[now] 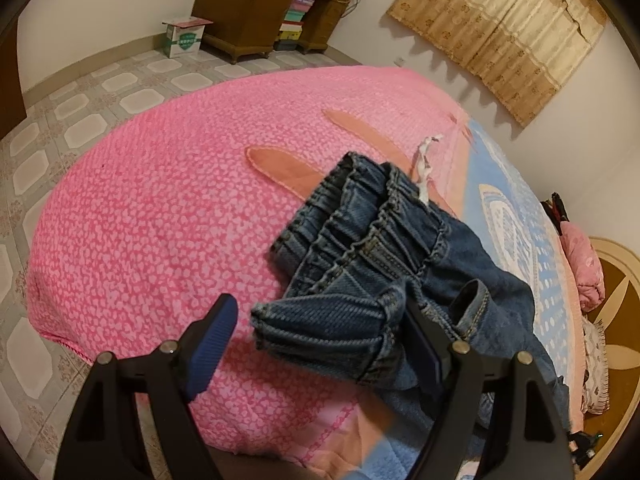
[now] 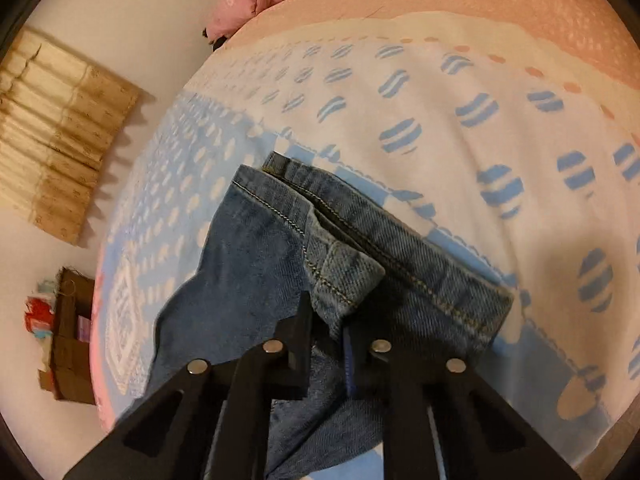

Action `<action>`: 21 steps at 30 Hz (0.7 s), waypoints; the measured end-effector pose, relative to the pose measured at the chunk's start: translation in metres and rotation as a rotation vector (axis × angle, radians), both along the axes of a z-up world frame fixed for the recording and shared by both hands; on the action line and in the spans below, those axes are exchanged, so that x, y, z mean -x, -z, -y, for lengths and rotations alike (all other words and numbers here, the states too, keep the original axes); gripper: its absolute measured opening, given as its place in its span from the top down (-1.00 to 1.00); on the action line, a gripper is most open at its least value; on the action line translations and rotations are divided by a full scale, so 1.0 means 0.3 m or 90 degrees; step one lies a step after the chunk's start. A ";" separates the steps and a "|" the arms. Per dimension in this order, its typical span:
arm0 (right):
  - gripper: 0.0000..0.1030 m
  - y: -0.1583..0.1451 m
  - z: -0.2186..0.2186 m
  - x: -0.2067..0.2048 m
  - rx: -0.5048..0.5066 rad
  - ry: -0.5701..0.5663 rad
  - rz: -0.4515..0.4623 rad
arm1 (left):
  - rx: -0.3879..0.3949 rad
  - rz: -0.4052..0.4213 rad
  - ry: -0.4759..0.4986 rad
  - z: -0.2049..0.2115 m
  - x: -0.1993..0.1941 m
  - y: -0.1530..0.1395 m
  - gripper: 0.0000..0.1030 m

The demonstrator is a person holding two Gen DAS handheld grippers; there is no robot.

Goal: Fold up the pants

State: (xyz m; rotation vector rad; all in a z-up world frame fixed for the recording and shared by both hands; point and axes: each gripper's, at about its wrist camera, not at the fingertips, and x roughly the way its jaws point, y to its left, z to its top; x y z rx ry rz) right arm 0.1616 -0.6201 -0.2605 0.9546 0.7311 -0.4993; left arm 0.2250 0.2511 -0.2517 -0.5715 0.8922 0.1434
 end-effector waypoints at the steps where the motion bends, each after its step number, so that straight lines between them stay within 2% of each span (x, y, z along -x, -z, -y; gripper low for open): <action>1: 0.87 -0.032 -0.011 0.010 0.016 -0.011 0.020 | -0.006 0.002 0.004 0.002 -0.004 -0.004 -0.60; 3: 0.89 -0.100 -0.029 0.050 0.042 -0.023 0.071 | -0.009 0.004 0.009 0.006 -0.008 -0.012 -0.60; 5: 0.89 -0.125 -0.027 0.101 0.070 -0.008 0.085 | -0.009 0.005 0.017 0.005 -0.004 -0.011 -0.60; 6: 0.89 -0.105 -0.020 0.120 0.069 -0.005 0.065 | -0.010 0.005 0.018 0.006 -0.003 -0.010 -0.60; 8: 0.88 0.005 -0.005 0.117 0.052 -0.013 -0.036 | -0.009 0.004 0.022 0.002 0.002 -0.004 -0.60; 9: 0.88 0.047 -0.001 0.118 0.043 -0.022 -0.053 | -0.009 0.004 0.022 0.003 0.008 -0.004 -0.60; 11: 0.88 0.068 0.006 0.139 0.041 -0.026 -0.018 | -0.015 0.005 0.025 0.007 0.018 -0.009 -0.60; 14: 0.76 0.068 0.031 0.162 -0.014 0.006 0.009 | -0.042 0.004 0.036 0.017 0.027 -0.022 -0.60; 16: 0.63 0.059 0.057 0.202 -0.057 0.049 0.028 | -0.051 0.008 0.044 0.015 0.033 -0.038 -0.60; 19: 0.10 0.016 0.053 0.346 -0.077 0.198 0.092 | -0.061 0.014 0.060 -0.001 0.044 -0.055 -0.60; 20: -0.16 0.006 0.052 0.377 -0.076 0.230 0.096 | -0.058 0.013 0.065 -0.007 0.046 -0.055 -0.60; 21: -0.19 -0.010 0.045 0.398 -0.066 0.248 0.092 | -0.054 0.013 0.071 -0.015 0.049 -0.057 -0.60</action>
